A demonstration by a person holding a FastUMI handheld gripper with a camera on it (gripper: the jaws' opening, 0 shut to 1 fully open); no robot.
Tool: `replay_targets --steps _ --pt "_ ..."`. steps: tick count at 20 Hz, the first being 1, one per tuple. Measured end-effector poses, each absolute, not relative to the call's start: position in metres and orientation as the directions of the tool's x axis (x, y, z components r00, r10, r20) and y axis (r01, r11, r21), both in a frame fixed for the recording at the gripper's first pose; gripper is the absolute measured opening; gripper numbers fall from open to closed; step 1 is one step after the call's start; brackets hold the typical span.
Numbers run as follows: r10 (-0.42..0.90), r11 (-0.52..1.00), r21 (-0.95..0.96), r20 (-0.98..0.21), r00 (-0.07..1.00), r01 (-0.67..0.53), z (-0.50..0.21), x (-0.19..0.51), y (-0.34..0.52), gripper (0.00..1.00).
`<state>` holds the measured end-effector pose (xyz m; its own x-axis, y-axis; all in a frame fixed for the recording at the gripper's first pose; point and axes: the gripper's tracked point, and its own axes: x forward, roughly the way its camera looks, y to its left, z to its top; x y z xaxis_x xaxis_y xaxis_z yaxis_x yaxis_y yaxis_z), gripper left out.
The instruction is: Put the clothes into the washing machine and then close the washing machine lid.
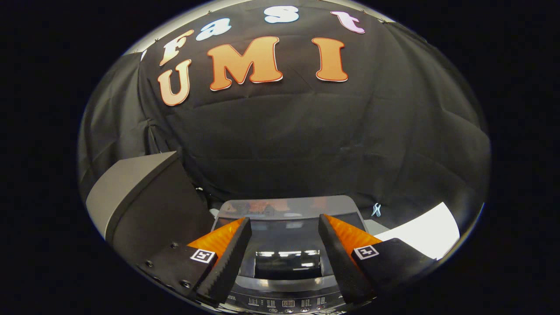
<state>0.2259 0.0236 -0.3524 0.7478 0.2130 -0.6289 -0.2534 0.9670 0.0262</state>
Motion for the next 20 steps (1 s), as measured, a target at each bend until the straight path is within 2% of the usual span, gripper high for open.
replay_targets --steps 9,14,20 --pt "0.234 0.96 0.026 -0.616 0.753 -0.277 -0.333 0.217 0.036 0.99" --pt "0.267 0.957 0.056 -0.554 0.789 -0.285 -0.282 0.216 0.042 0.99" --pt "0.301 0.948 0.038 -0.427 0.853 -0.315 -0.19 0.216 0.047 0.99"
